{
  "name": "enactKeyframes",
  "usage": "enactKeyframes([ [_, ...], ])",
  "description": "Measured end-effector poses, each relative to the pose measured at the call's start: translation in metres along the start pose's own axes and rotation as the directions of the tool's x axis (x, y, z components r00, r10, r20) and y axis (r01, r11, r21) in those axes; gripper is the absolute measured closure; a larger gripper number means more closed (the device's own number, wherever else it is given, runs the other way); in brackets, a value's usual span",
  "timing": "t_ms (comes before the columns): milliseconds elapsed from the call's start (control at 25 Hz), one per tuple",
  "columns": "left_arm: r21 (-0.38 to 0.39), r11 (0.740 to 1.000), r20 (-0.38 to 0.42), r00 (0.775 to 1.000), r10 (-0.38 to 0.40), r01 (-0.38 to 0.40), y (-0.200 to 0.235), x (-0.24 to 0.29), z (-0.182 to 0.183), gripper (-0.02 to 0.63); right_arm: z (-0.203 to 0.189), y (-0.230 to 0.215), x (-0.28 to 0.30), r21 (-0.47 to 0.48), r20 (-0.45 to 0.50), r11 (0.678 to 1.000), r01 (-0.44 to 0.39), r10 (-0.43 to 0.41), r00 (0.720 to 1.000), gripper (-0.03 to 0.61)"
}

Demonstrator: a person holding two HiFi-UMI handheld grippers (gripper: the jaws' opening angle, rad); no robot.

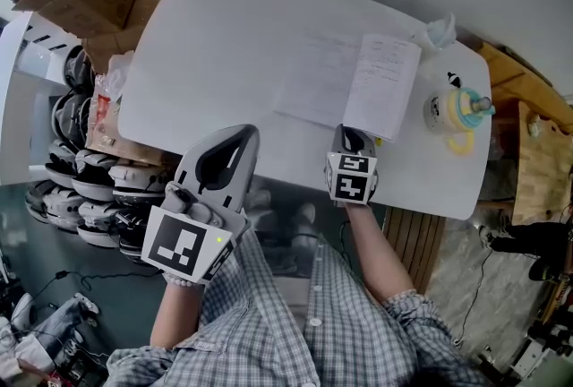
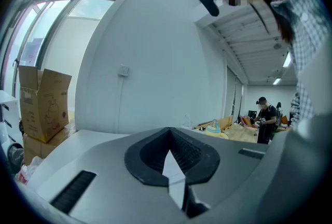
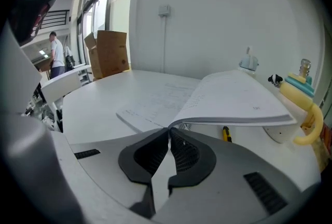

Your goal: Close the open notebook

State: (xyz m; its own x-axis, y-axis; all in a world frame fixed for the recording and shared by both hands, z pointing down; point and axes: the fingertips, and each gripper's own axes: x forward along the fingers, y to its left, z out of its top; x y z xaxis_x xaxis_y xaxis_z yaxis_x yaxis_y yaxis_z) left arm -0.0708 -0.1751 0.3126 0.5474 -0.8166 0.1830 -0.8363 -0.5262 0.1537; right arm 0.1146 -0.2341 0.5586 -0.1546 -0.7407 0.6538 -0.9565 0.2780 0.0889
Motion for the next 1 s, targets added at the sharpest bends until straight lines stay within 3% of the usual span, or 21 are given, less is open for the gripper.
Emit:
enactKeyframes([
  [320, -0.006, 1.0, -0.004, 1.0, 0.013, -0.013, 0.004, -0.003, -0.002, 0.607, 0.0, 0.007, 0.005, 0.014, -0.008, 1.0, -0.022, 0.022, 1.0, 0.551],
  [680, -0.01, 0.999, -0.006, 0.999, 0.034, -0.034, 0.009, -0.008, -0.005, 0.607, -0.011, 0.024, 0.028, -0.057, -0.094, 0.996, -0.073, 0.068, 0.993, 0.549],
  [1000, -0.012, 0.999, -0.001, 0.999, 0.045, -0.045, 0.013, -0.015, -0.004, 0.607, -0.015, 0.03, 0.03, -0.095, -0.109, 0.991, -0.097, 0.086, 0.99, 0.541],
])
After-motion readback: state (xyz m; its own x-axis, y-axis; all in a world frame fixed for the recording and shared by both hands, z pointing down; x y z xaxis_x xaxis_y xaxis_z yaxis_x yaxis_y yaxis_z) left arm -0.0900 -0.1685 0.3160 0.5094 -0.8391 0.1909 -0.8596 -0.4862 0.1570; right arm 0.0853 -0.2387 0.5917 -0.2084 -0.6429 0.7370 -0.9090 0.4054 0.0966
